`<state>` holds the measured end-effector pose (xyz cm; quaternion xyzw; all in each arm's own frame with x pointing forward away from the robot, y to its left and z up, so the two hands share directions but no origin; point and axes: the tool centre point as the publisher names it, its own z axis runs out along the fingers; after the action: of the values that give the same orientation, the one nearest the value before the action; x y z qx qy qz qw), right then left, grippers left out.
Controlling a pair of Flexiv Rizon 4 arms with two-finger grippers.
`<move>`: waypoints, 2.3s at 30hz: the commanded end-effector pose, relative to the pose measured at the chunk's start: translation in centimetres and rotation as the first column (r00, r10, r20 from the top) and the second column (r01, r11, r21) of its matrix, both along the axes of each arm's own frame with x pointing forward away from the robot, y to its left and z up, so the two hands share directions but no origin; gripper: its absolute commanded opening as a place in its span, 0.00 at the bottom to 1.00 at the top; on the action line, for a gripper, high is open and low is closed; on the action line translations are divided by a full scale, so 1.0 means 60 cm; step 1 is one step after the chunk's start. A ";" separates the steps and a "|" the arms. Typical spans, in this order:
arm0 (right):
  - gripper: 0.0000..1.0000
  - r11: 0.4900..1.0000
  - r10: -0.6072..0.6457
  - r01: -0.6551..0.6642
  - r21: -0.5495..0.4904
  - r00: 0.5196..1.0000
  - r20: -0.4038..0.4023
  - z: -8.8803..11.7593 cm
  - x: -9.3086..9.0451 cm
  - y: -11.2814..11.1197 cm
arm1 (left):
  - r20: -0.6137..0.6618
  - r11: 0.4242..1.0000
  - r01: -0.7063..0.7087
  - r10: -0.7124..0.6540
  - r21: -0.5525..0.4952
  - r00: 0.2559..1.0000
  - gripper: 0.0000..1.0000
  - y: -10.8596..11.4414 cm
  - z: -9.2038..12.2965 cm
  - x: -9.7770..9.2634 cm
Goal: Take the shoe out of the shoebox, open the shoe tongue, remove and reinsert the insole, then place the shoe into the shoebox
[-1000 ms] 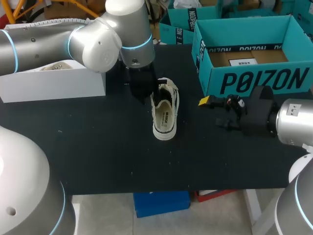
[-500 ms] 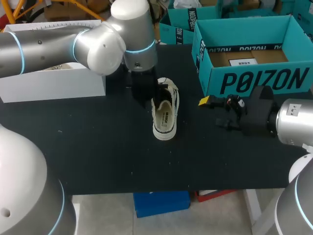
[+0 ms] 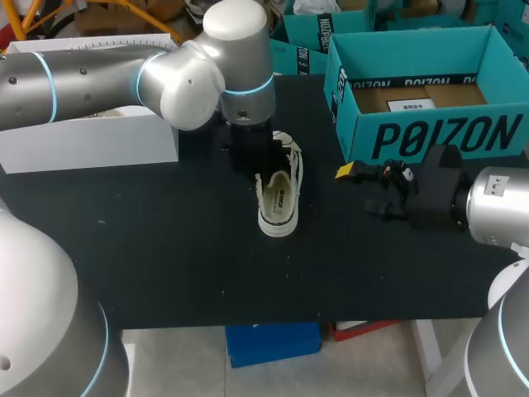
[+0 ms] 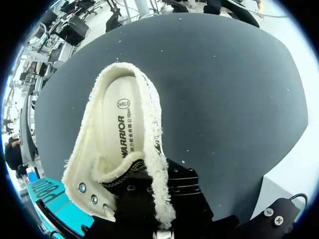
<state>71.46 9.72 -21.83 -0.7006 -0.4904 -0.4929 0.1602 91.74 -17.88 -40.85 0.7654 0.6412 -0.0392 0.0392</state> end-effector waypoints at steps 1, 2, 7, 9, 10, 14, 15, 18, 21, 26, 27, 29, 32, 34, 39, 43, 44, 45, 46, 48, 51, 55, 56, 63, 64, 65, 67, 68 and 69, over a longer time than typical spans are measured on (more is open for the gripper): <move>1.00 1.000 0.001 -0.001 0.000 1.000 0.000 0.001 -0.001 -0.001 | 0.003 1.000 0.005 -0.005 0.001 1.000 0.00 -0.002 0.000 0.002; 1.00 1.000 0.001 -0.001 0.000 1.000 0.000 0.001 -0.001 -0.001 | 0.004 1.000 0.007 -0.007 -0.001 1.000 0.00 -0.002 0.003 0.002; 1.00 1.000 0.001 -0.001 0.000 1.000 0.000 0.001 -0.001 -0.001 | 0.006 1.000 0.019 -0.019 -0.023 1.000 0.00 -0.001 0.023 -0.001; 1.00 1.000 0.001 -0.001 0.000 1.000 0.000 0.001 -0.001 -0.001 | 0.007 0.999 0.025 -0.025 -0.029 1.000 0.00 -0.002 0.036 -0.003; 1.00 1.000 0.001 -0.001 0.000 1.000 0.000 0.001 -0.001 -0.001 | 0.010 0.999 0.030 -0.029 -0.034 1.000 0.00 -0.003 0.044 -0.003; 1.00 1.000 0.001 -0.001 0.000 1.000 0.000 0.001 -0.001 -0.001 | 0.018 0.998 0.032 -0.031 -0.060 0.999 0.00 -0.003 0.082 -0.001; 1.00 1.000 0.001 -0.001 0.000 1.000 0.000 0.001 -0.001 -0.001 | 0.025 0.998 0.033 -0.032 -0.060 0.999 0.00 -0.003 0.091 -0.001; 1.00 1.000 0.001 -0.001 0.000 1.000 0.000 0.001 -0.001 -0.001 | 0.035 0.997 0.027 -0.024 -0.075 0.999 0.00 -0.002 0.127 0.002; 1.00 1.000 0.001 -0.001 0.000 1.000 0.000 0.001 -0.001 -0.001 | 0.033 0.996 0.005 -0.003 -0.085 0.999 0.00 -0.001 0.168 0.005; 1.00 1.000 0.001 -0.001 0.000 1.000 0.000 0.001 -0.001 -0.001 | 0.034 0.995 -0.045 0.048 -0.093 0.998 0.00 -0.001 0.222 0.001; 1.00 1.000 0.001 -0.001 0.000 1.000 0.000 0.001 -0.001 -0.001 | 0.045 0.994 -0.049 0.054 -0.098 0.998 0.00 0.000 0.230 0.001; 1.00 1.000 0.001 -0.001 0.000 1.000 0.000 0.001 -0.001 -0.001 | 0.039 0.990 -0.094 0.099 -0.107 0.994 0.00 0.004 0.245 0.003; 1.00 1.000 0.001 -0.001 0.000 1.000 0.000 0.001 -0.001 -0.001 | 0.021 0.966 -0.188 0.195 -0.175 0.981 0.00 0.014 0.271 0.016; 1.00 1.000 0.001 -0.001 0.000 1.000 0.000 0.001 -0.001 -0.001 | 0.016 0.943 -0.252 0.262 -0.218 0.965 0.00 0.025 0.291 0.027; 1.00 1.000 0.001 -0.001 0.000 1.000 0.000 0.001 -0.001 -0.001 | -0.033 0.833 -0.470 0.482 -0.292 0.876 0.00 0.069 0.342 0.059; 1.00 1.000 0.001 -0.001 0.000 1.000 0.000 0.001 -0.001 -0.001 | -0.058 0.709 -0.618 0.640 -0.339 0.766 0.00 0.118 0.371 0.087; 1.00 1.000 0.001 -0.001 0.000 1.000 0.000 0.001 -0.001 -0.001 | -0.057 0.680 -0.646 0.672 -0.346 0.738 0.00 0.132 0.376 0.092; 1.00 1.000 0.001 -0.001 0.000 1.000 0.000 0.001 -0.001 -0.001 | -0.062 0.656 -0.672 0.698 -0.342 0.713 0.00 0.145 0.380 0.094; 1.00 1.000 0.001 -0.001 0.000 1.000 0.000 0.001 -0.001 -0.001 | -0.065 0.631 -0.699 0.725 -0.336 0.686 0.00 0.158 0.382 0.098; 1.00 1.000 0.001 -0.001 0.000 1.000 0.000 0.001 -0.001 -0.001 | -0.070 0.576 -0.746 0.774 -0.335 0.630 0.00 0.188 0.384 0.107; 1.00 1.000 0.001 -0.001 0.000 1.000 0.000 0.001 -0.001 -0.001 | -0.074 0.497 -0.808 0.836 -0.318 0.543 0.00 0.235 0.381 0.121; 1.00 1.000 0.001 -0.001 0.000 1.000 0.000 0.001 -0.001 -0.001 | -0.082 0.398 -0.858 0.892 -0.324 0.444 0.00 0.298 0.378 0.139; 1.00 1.000 0.001 -0.001 0.000 1.000 0.000 0.001 -0.001 -0.001 | -0.076 0.374 -0.868 0.905 -0.326 0.419 0.00 0.315 0.378 0.144; 1.00 1.000 0.001 -0.001 0.000 1.000 0.000 0.001 -0.001 -0.001 | -0.103 0.236 -0.923 0.955 -0.305 0.278 0.00 0.398 0.366 0.170; 1.00 1.000 0.001 -0.001 0.000 1.000 0.000 0.001 -0.001 -0.001 | -0.108 0.217 -0.929 0.960 -0.299 0.259 0.00 0.410 0.362 0.175; 1.00 1.000 0.001 -0.001 0.000 1.000 0.000 0.001 -0.001 -0.001 | -0.115 0.200 -0.934 0.963 -0.296 0.243 0.00 0.420 0.358 0.180; 1.00 1.000 0.001 -0.001 0.000 1.000 0.000 0.001 -0.001 -0.001 | -0.122 0.175 -0.942 0.969 -0.286 0.216 0.00 0.438 0.348 0.189; 1.00 1.000 0.001 -0.001 0.000 1.000 0.000 0.001 -0.001 -0.001 | -0.124 0.158 -0.946 0.972 -0.282 0.200 0.00 0.447 0.342 0.196; 1.00 1.000 0.001 -0.001 0.000 1.000 0.000 0.001 -0.001 -0.001 | -0.123 0.147 -0.949 0.974 -0.279 0.188 0.00 0.454 0.338 0.199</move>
<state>71.46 9.72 -21.83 -0.7006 -0.4904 -0.4929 0.1602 103.21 8.80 -19.90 0.1883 0.9610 -0.0638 0.1923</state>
